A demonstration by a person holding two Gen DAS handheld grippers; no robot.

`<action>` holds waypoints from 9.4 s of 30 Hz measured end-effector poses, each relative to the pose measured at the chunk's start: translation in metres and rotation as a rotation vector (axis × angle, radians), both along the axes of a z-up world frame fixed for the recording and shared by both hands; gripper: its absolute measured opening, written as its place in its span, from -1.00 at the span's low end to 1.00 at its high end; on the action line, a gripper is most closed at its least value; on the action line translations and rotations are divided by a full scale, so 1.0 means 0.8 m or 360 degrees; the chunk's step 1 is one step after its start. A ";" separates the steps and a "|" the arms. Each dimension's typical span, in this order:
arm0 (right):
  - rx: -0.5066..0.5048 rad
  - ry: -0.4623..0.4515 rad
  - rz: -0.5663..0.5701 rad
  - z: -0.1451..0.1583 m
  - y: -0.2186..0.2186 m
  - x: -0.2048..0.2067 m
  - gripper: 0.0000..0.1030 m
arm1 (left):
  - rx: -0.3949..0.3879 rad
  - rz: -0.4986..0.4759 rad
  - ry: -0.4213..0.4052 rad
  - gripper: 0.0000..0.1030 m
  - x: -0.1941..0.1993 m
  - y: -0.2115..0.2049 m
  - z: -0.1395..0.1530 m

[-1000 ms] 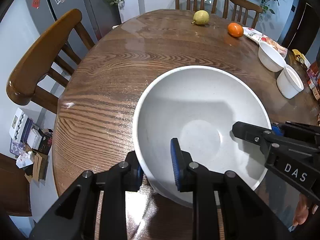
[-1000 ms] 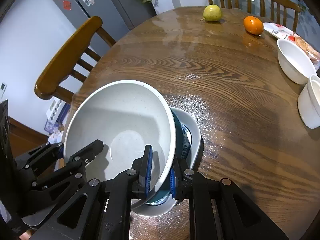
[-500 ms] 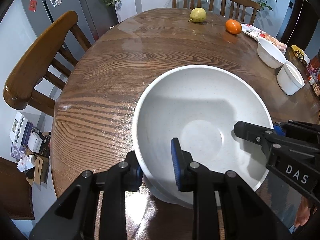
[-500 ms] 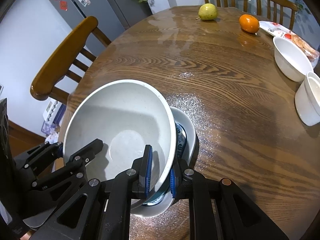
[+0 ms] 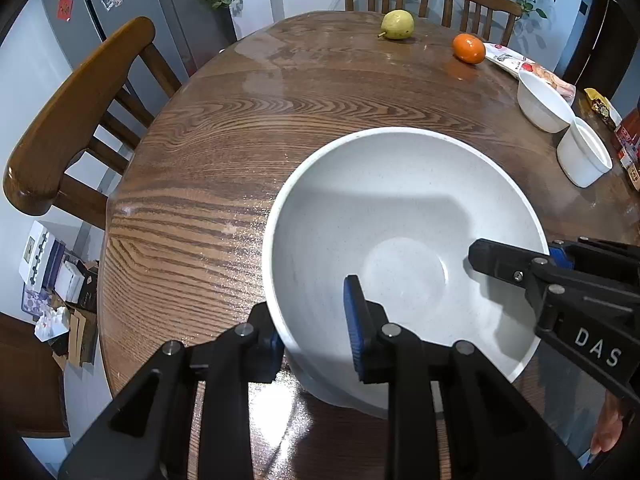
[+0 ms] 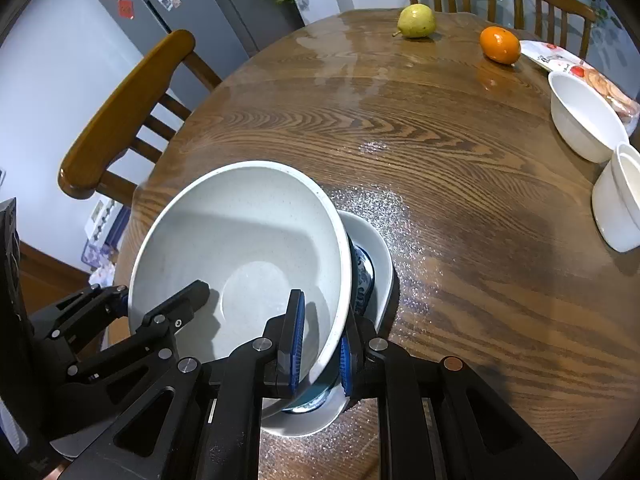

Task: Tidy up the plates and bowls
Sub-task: 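Lower the white bowl onto the teal dish with both tools, then open both tools and pull them back from the white bowl, then move both tools toward the small white bowls near the snack bag, then grasp the small white bowl rim with the left tool while the right tool grips it, then carry the small white bowl with both tools over the large white bowl, then lower the small white bowl into the large white bowl with both tools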

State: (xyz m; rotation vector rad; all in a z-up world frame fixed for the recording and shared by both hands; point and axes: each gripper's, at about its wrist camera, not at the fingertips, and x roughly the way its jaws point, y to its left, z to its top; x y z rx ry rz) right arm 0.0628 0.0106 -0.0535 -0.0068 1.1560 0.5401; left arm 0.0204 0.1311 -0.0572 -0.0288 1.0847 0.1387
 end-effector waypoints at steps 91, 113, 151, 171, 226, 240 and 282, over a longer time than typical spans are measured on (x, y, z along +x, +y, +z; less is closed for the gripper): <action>0.0153 -0.0230 -0.0169 0.060 -0.139 -0.025 0.13 | 0.0112 -0.0001 -0.0223 0.97 -0.010 -0.077 0.064; -0.0040 -0.0547 -0.0581 0.174 -0.352 0.000 0.13 | 0.0074 -0.0313 -0.0409 0.97 0.052 -0.228 0.142; 0.0129 -0.0011 -0.0385 0.004 -0.307 0.249 -0.51 | -0.0177 -0.0264 -0.0048 -0.39 0.296 -0.269 0.002; 0.0188 -0.0328 -0.0346 0.102 -0.268 0.188 -0.80 | -0.0005 -0.0262 -0.0411 -0.74 0.211 -0.260 0.098; 0.0211 -0.0145 0.0134 0.075 -0.051 -0.018 -0.77 | 0.0003 0.0128 -0.0396 -0.72 -0.030 -0.057 0.089; 0.0133 -0.0036 0.0163 0.044 -0.006 -0.015 -0.77 | -0.0049 0.0172 -0.0245 -0.72 -0.025 -0.018 0.059; -0.0141 -0.0105 0.0170 0.030 0.016 -0.011 -0.77 | 0.0031 0.0090 -0.0110 -0.71 -0.005 -0.024 0.034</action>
